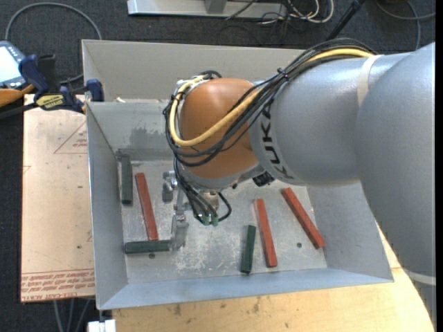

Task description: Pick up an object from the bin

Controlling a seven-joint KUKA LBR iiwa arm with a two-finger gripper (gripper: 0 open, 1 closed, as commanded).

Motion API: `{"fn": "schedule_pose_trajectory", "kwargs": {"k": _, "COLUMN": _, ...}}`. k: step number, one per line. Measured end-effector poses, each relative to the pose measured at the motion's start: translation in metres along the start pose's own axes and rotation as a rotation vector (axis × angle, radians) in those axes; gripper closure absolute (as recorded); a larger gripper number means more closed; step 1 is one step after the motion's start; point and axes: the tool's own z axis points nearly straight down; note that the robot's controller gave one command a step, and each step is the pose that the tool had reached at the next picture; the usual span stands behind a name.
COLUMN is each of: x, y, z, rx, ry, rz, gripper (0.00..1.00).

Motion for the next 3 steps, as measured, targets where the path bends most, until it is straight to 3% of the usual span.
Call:
{"fn": "schedule_pose_trajectory", "kwargs": {"k": 1, "x": 0.035, "y": 0.017, "z": 0.100, "rx": -0.001, "ry": -0.018, "rz": -0.330, "gripper": 0.00}}
{"fn": "schedule_pose_trajectory", "kwargs": {"k": 2, "x": -0.004, "y": 0.018, "z": 0.100, "rx": -0.003, "ry": -0.013, "rz": -0.212, "gripper": 0.00}}
{"fn": "schedule_pose_trajectory", "kwargs": {"k": 3, "x": -0.004, "y": 0.018, "z": 0.098, "rx": -0.003, "ry": -0.013, "rz": -0.209, "gripper": 1.00}}
